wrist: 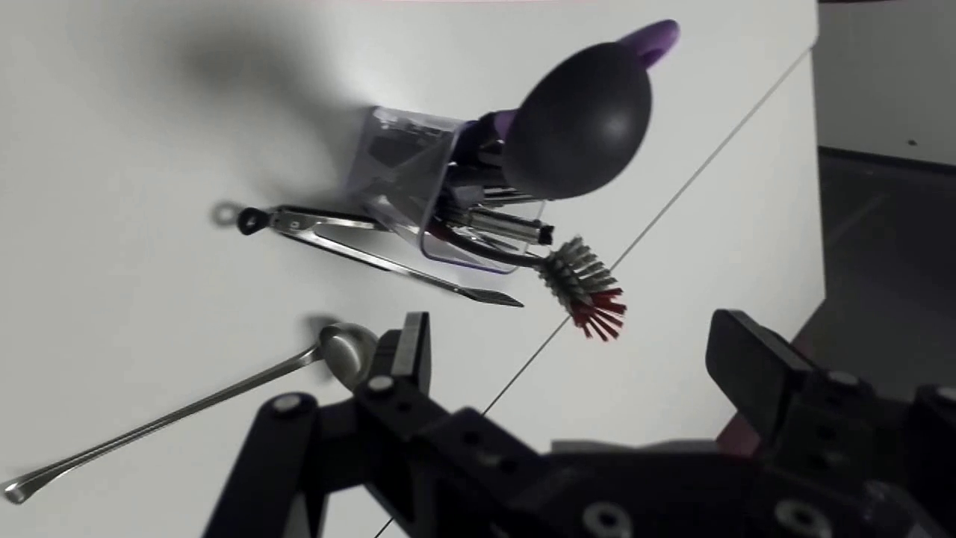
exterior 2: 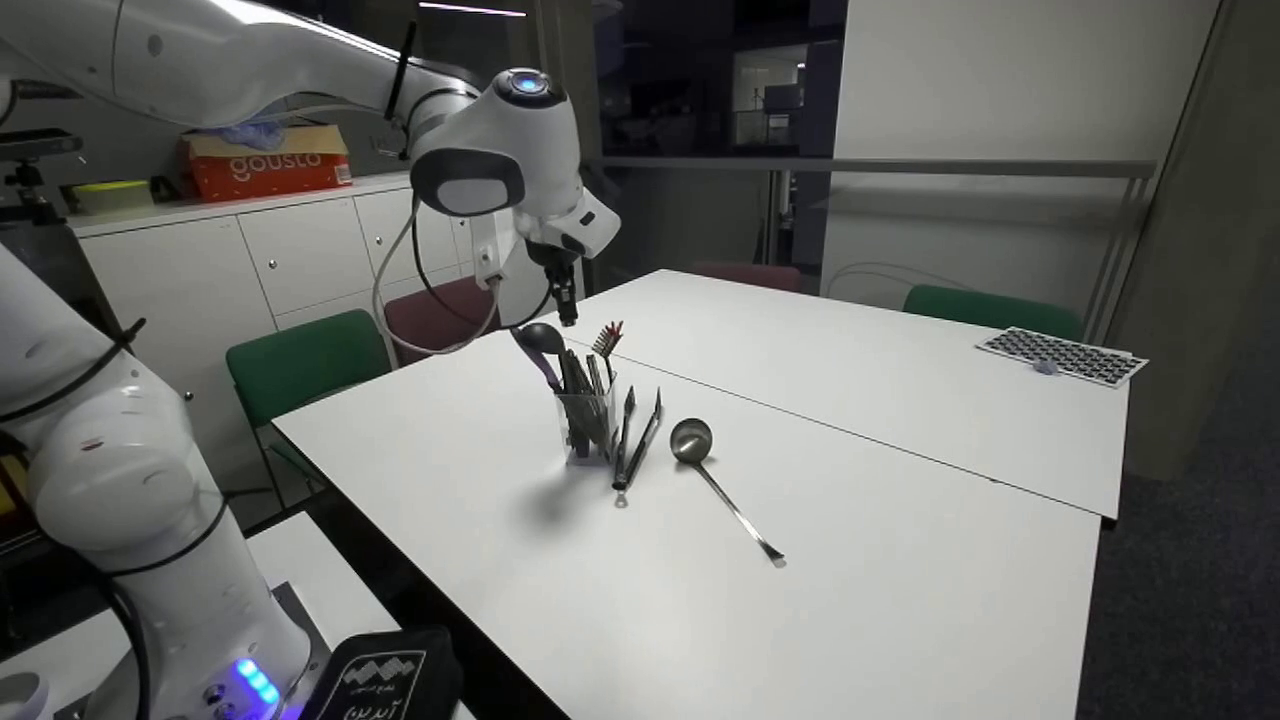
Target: Put the black serving spoon on the table
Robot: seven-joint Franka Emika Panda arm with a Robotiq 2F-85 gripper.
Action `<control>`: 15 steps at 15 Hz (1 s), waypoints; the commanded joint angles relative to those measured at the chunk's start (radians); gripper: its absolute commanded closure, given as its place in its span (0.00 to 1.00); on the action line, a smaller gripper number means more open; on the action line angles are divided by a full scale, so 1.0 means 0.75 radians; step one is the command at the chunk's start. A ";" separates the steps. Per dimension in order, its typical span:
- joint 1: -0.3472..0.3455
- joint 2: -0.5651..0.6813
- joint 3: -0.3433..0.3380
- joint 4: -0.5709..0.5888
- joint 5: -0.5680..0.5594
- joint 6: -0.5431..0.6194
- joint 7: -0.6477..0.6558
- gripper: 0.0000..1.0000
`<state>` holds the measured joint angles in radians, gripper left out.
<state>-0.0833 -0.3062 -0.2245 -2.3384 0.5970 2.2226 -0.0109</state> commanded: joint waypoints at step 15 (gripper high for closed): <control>0.315 0.080 -0.256 -0.125 0.906 0.077 -0.645 0.00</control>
<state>0.0503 -0.2671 -0.3177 -2.4035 1.0794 2.2786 -0.3377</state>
